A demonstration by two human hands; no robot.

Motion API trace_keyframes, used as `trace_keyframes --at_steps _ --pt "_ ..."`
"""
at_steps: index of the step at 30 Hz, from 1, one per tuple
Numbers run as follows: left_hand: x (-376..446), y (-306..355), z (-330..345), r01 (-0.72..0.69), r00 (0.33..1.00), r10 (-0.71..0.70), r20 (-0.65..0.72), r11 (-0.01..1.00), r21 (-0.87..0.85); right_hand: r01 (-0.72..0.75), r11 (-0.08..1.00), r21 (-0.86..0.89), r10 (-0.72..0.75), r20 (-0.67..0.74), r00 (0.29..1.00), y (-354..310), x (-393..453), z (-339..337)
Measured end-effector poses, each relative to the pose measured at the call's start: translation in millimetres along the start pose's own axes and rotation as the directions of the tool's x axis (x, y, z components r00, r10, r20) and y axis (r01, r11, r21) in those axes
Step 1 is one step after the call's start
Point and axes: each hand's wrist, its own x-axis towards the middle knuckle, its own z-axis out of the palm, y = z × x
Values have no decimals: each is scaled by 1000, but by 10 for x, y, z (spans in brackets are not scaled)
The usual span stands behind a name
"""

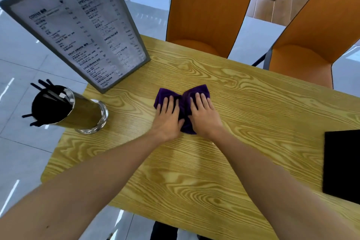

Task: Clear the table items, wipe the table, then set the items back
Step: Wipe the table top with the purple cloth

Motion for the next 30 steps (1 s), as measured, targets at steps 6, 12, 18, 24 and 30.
trace_keyframes --at_steps 6,12,18,24,30 --pt "456 135 -179 -70 997 70 21 998 -6 -71 997 43 69 33 997 350 140 -109" --pt "452 783 -86 -155 988 156 18 988 -16 -160 981 109 152 85 985 844 -323 -90" --pt "76 1480 183 -193 981 193 5 981 -28 -144 975 167 123 126 984 1329 -1069 5" --pt "-430 2116 488 -98 995 101 18 986 -135 -159 956 247 118 174 978 1647 -1859 169" --pt "-1082 2587 953 -39 999 37 -24 990 -136 -102 935 338 61 129 990 1728 -2569 627"
